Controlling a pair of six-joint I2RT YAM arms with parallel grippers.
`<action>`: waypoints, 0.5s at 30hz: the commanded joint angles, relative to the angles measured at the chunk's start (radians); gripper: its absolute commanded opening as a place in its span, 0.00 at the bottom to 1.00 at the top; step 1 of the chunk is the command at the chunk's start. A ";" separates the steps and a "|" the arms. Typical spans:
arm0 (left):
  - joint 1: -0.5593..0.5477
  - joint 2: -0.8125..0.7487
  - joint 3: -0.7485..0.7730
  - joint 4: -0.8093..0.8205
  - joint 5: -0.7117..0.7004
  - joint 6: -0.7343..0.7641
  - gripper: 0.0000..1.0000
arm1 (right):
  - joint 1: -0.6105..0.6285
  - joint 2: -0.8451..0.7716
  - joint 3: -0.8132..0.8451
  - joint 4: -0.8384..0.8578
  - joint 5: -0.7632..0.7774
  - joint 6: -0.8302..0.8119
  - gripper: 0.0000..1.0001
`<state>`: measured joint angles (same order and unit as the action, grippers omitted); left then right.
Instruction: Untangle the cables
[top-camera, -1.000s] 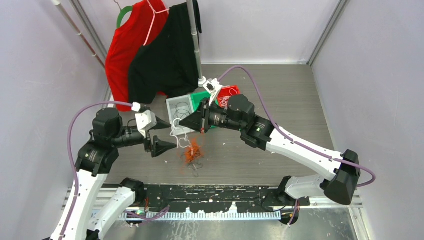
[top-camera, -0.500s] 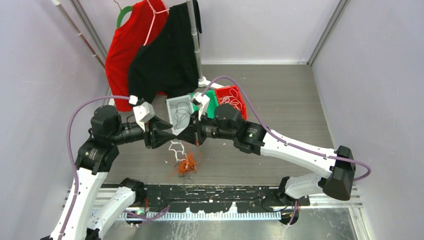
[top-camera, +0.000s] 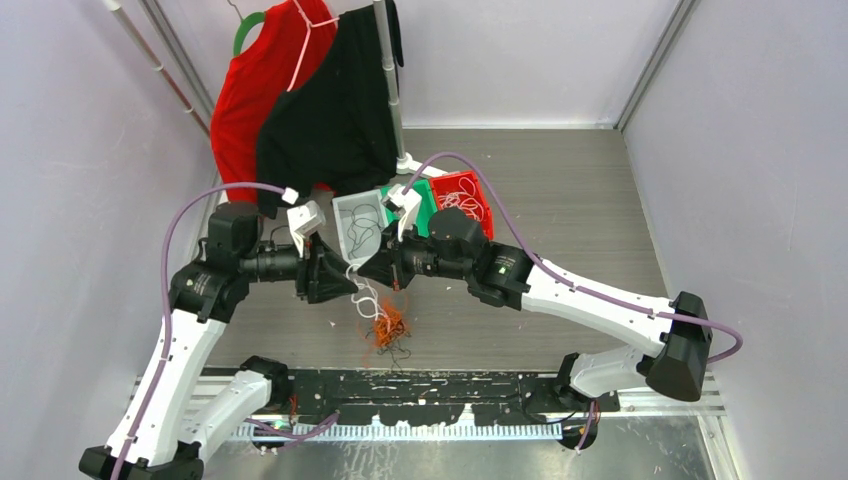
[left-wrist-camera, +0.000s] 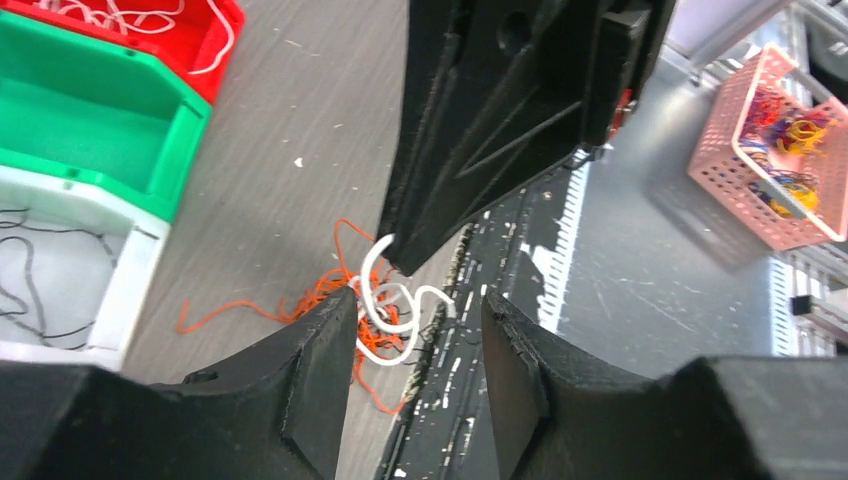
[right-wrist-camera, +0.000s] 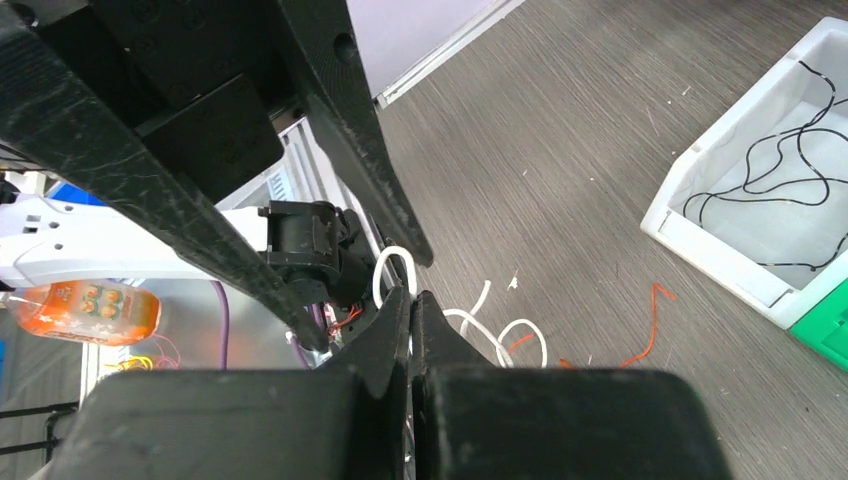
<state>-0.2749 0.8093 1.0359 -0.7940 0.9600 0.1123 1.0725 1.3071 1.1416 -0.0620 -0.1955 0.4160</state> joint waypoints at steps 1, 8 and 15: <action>-0.002 -0.003 0.027 0.017 0.106 -0.080 0.48 | 0.010 -0.034 0.045 0.030 0.016 -0.029 0.01; -0.002 0.011 -0.005 0.109 -0.031 -0.118 0.29 | 0.015 -0.038 0.040 0.042 0.010 -0.026 0.01; -0.003 0.016 0.036 0.070 -0.262 0.028 0.00 | 0.016 -0.058 0.018 0.033 0.039 -0.045 0.01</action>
<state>-0.2771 0.8352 1.0328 -0.7506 0.8635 0.0425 1.0809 1.3060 1.1416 -0.0731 -0.1783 0.3946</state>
